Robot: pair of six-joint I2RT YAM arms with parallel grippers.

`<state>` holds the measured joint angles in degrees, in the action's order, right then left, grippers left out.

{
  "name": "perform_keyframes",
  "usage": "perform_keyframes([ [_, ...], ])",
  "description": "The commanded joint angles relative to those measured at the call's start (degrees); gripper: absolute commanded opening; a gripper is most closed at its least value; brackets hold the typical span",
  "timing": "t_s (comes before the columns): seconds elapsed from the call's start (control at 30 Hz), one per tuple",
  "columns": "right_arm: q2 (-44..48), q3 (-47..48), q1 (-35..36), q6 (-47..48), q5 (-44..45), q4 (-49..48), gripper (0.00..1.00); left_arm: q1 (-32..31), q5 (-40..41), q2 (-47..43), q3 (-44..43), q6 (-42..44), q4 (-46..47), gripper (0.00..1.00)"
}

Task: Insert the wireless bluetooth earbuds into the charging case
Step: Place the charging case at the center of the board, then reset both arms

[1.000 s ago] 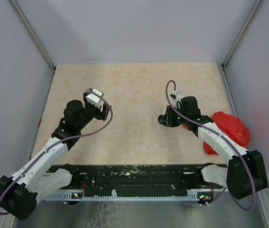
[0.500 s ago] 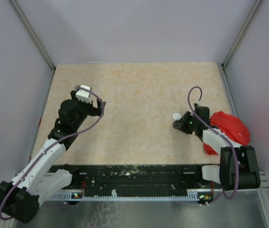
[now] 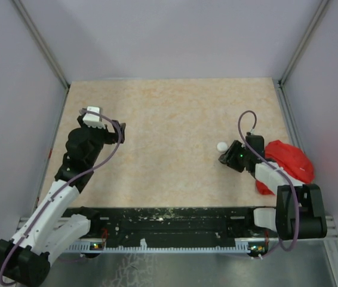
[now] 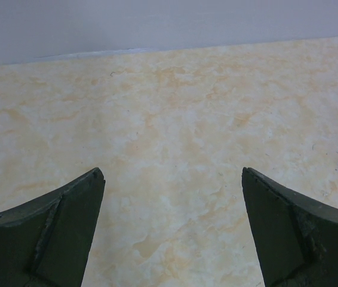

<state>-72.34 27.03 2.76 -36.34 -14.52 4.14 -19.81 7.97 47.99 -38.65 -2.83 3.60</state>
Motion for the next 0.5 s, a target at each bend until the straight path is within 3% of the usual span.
perform_keyframes([
  [0.0, 8.3, 1.0, -0.6, 1.1, 1.8, 5.5, 0.54, 0.3, 1.0, -4.2, -0.4, -1.6, 1.5, 1.00],
  [0.2, 20.0, 5.3, -0.6, 3.8, 1.1, 14.8, 0.67, 0.3, 1.7, -11.1, 1.6, -2.9, 4.0, 1.00],
  [0.3, 25.9, 9.5, -0.6, 7.2, 1.3, 18.4, 0.84, 0.3, 2.2, -15.0, 3.1, -3.3, 4.5, 1.00],
  [0.47, 36.0, 16.7, -0.6, 11.2, 8.0, 23.3, 0.87, 0.3, 3.1, -21.5, 6.1, -3.8, 4.4, 1.00],
])
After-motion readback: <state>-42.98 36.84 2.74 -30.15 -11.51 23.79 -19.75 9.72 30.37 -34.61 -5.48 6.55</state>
